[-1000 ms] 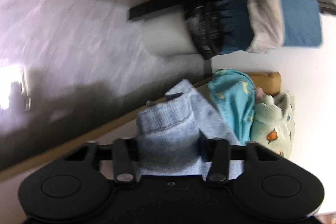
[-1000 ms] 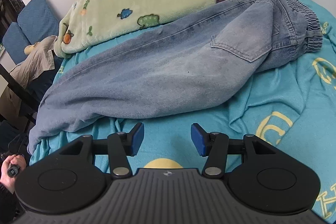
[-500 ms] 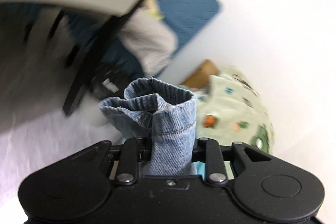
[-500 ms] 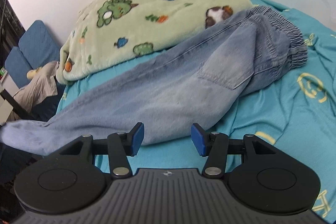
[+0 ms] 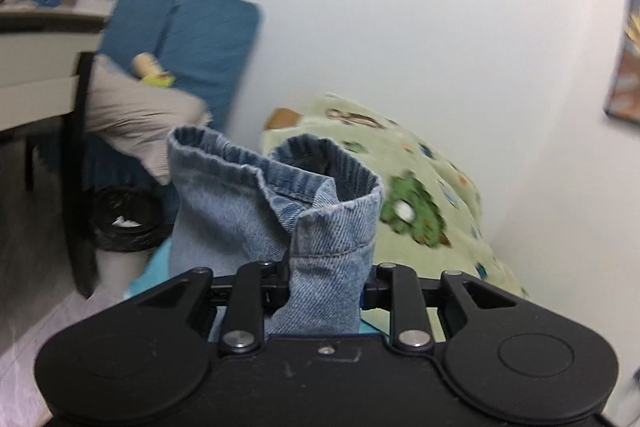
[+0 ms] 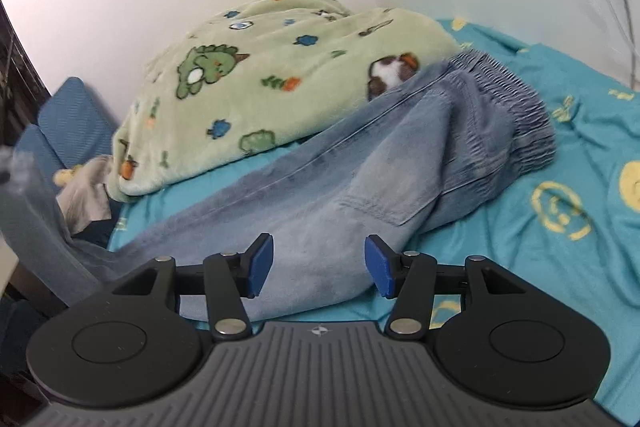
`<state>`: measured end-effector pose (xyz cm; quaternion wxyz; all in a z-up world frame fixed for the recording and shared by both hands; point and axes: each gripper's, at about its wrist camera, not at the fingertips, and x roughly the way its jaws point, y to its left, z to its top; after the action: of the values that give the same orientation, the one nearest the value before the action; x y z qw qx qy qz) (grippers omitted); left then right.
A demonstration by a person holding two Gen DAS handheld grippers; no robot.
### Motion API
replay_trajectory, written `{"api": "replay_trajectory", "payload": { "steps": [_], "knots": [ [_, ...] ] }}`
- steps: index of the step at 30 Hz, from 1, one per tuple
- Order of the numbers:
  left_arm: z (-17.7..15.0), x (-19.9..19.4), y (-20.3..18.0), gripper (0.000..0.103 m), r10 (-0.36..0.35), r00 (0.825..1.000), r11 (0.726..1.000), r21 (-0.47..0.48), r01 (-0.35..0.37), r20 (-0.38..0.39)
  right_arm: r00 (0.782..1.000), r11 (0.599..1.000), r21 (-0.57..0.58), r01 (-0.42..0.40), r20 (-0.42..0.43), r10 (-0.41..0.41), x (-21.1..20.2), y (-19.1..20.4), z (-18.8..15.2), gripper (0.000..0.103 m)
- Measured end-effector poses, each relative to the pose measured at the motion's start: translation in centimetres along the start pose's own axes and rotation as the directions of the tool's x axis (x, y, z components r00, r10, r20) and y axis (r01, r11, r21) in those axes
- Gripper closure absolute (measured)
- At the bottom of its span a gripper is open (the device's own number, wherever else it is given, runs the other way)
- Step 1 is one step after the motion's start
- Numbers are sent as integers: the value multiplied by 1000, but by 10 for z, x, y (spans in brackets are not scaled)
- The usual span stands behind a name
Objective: Fold clothes
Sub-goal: 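Grasp the striped jeans cuffs with the left gripper and lift them, then lay the cuffs over the jeans and open the left gripper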
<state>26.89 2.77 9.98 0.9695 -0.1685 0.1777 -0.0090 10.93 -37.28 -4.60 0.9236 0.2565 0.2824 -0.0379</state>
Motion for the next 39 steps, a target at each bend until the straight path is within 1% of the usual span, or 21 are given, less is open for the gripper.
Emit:
{"api": "replay_trajectory", "payload": {
  "steps": [3,5,6,8,11,15,19,23,26,27,29,30,31,36,39],
  "knots": [
    [-22,8,-30,80,-12,1000,998,56,13,-5,999,997,69,-37,-2,37,-5,-11,4,49],
    [-38,14,-42,80,-22,1000,998,52,22,-14,999,995,88,-48,10,47,-9,-15,7,49],
    [-46,17,-47,80,-27,999,999,45,28,-19,999,995,84,-43,15,42,-11,-16,8,49],
    [-65,21,-58,80,-34,999,997,65,36,-34,1000,997,73,-20,22,19,-13,-19,11,49],
    [-94,29,-78,80,-47,997,992,111,54,-68,1000,993,114,8,13,-9,-12,-33,13,49],
    [-135,42,-99,80,-56,990,983,168,78,-132,1000,985,169,15,12,-17,-12,-47,15,49],
    [-176,58,-114,80,-51,979,970,225,96,-197,999,983,181,17,25,-22,-15,-51,16,49],
    [-205,67,-119,79,-35,974,951,290,102,-225,999,983,183,18,23,-22,-14,-55,16,49],
    [-217,65,-123,76,-37,971,936,333,117,-236,1000,983,181,16,15,-19,-11,-54,16,49],
    [-217,64,-124,72,-39,970,932,341,122,-238,1000,984,178,14,12,-16,-10,-54,16,49],
    [-214,59,-120,61,-78,966,938,311,154,-245,1000,985,172,12,10,-13,-8,-53,15,49],
    [-211,57,-117,51,-108,963,942,284,179,-249,1000,986,168,10,9,-12,-7,-52,15,49],
    [-209,53,-116,46,-126,960,942,271,195,-251,1000,986,164,8,9,-9,-6,-51,15,49],
    [-200,24,-110,44,-175,951,930,275,245,-255,1000,988,152,-11,30,6,-5,-48,13,49],
    [-193,5,-100,43,-167,954,927,291,238,-247,999,991,129,-40,35,36,-3,-41,9,49]
  ]
}}
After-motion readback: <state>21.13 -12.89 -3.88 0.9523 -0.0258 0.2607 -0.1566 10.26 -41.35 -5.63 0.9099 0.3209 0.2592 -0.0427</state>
